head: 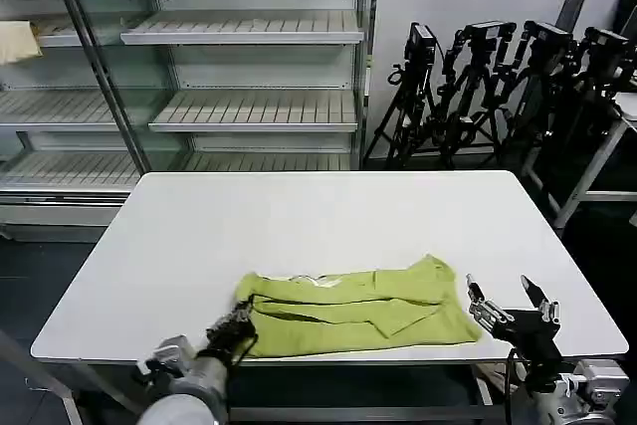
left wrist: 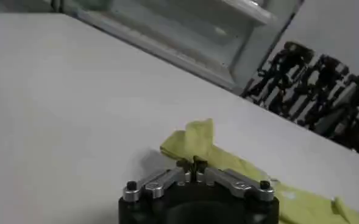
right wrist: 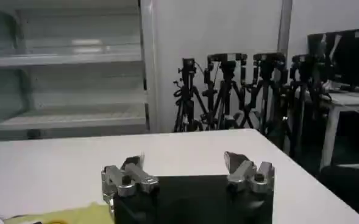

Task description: Fold and organize the clothes.

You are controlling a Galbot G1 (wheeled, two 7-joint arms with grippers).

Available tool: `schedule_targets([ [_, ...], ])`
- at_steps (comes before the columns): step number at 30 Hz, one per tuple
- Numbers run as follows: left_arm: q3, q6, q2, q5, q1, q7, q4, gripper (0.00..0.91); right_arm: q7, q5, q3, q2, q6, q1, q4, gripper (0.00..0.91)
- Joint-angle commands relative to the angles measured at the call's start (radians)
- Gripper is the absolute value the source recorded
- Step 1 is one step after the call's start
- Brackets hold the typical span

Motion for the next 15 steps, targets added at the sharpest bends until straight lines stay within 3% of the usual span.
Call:
schedule_targets([
  [1, -0.227, -0.012, 0.173, -0.223, -0.02, 0.004, -0.007, 0.04, 0.0, 0.005, 0.01, 0.0, -0.001, 0.0, 0.008, 0.907],
  [8, -0.353, 0.016, 0.342, -0.407, -0.074, 0.001, 0.075, 0.04, 0.0, 0.012, 0.013, 0.0, -0.001, 0.011, 0.003, 0.907],
  [12, -0.309, 0.025, 0.34, -0.493, -0.083, -0.02, 0.018, 0.04, 0.0, 0.007, 0.01, 0.008, -0.001, 0.007, 0.003, 0.907],
  [15, -0.241, 0.037, 0.295, -0.604, -0.108, -0.052, -0.055, 0.04, 0.0, 0.0, 0.013, 0.015, 0.0, 0.001, 0.004, 0.907],
])
